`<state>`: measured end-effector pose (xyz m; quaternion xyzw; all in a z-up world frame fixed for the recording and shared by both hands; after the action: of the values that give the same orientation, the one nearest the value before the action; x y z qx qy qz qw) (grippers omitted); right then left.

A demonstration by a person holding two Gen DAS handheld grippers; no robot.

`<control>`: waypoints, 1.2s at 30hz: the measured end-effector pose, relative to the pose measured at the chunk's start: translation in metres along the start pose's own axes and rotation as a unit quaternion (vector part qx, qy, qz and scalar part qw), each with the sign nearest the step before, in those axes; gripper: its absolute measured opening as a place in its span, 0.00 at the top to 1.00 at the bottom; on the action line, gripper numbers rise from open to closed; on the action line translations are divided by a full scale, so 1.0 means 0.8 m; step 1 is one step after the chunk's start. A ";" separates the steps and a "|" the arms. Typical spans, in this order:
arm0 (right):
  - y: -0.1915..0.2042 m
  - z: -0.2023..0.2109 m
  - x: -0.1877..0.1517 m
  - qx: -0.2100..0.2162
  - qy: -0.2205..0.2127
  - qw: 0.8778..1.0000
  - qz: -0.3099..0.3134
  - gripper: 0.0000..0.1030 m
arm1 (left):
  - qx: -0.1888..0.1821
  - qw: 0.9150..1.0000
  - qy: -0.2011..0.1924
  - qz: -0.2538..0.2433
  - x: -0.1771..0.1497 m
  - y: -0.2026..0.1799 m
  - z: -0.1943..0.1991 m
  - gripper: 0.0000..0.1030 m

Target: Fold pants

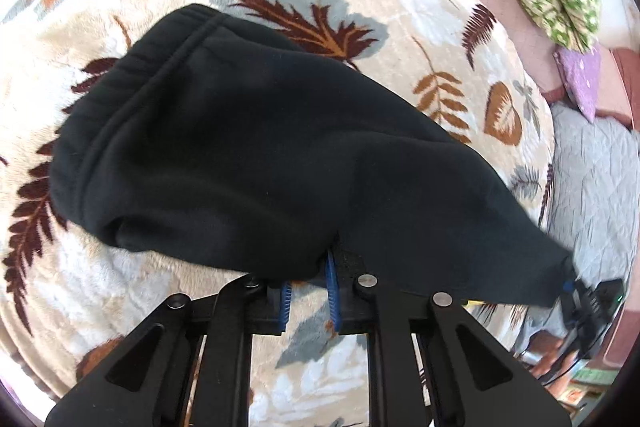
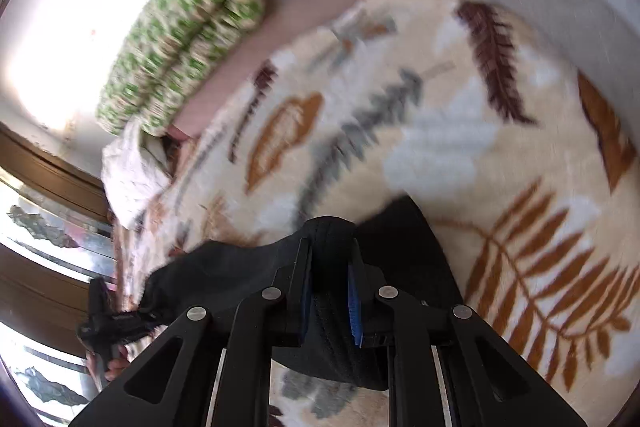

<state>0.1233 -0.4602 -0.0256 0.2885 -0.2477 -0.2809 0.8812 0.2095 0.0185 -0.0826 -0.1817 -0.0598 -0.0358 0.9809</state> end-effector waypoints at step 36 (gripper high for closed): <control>0.209 -0.123 -0.096 0.039 0.111 0.977 0.179 0.64 | 0.029 0.998 0.018 -0.053 0.077 0.094 0.069 0.59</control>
<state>0.1856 -0.2619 -0.0083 0.3033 -0.2072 -0.0752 0.9271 0.2719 0.1053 -0.0494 -0.1493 -0.0522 -0.0892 0.9834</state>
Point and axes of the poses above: each gripper's, at about its wrist camera, not at the fingertips, and z roughly against the way its jaws point, y to its left, x to its top, the point moved 4 cm from there along -z, roughly the way its jaws point, and after that the axes turned 11 degrees about -z, right-handed, at the moved point
